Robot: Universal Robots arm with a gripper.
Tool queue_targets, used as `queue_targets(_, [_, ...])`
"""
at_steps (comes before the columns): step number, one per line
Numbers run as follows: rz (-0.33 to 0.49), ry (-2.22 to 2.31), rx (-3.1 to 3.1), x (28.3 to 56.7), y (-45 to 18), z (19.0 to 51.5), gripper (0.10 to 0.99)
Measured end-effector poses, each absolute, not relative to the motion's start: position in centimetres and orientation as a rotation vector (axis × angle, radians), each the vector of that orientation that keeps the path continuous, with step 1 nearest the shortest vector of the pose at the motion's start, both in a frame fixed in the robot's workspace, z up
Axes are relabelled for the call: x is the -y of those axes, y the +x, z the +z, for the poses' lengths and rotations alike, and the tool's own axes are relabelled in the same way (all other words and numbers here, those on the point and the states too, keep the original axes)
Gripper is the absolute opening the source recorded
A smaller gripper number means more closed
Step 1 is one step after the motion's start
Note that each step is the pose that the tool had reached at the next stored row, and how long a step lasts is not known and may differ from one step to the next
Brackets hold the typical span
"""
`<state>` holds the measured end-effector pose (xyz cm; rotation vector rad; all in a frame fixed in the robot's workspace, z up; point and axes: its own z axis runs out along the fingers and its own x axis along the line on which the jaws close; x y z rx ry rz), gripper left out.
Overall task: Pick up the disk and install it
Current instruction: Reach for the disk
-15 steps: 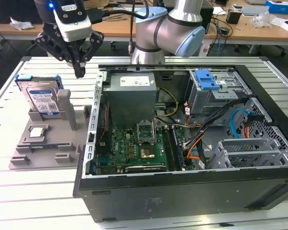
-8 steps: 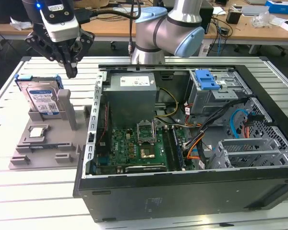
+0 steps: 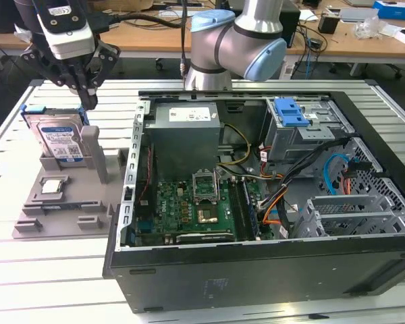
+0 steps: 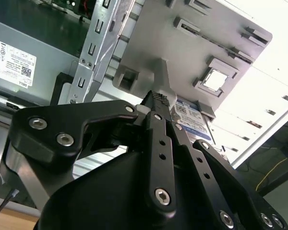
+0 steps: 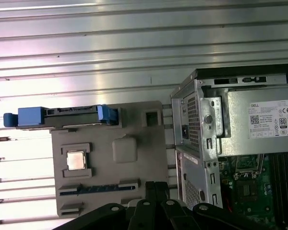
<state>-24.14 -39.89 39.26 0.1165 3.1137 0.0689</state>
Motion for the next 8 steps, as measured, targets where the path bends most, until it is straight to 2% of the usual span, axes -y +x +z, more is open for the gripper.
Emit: queue_targets(8, [0.069, 0.117, -3.114, 39.9, -25.5, 39.2, 0.106])
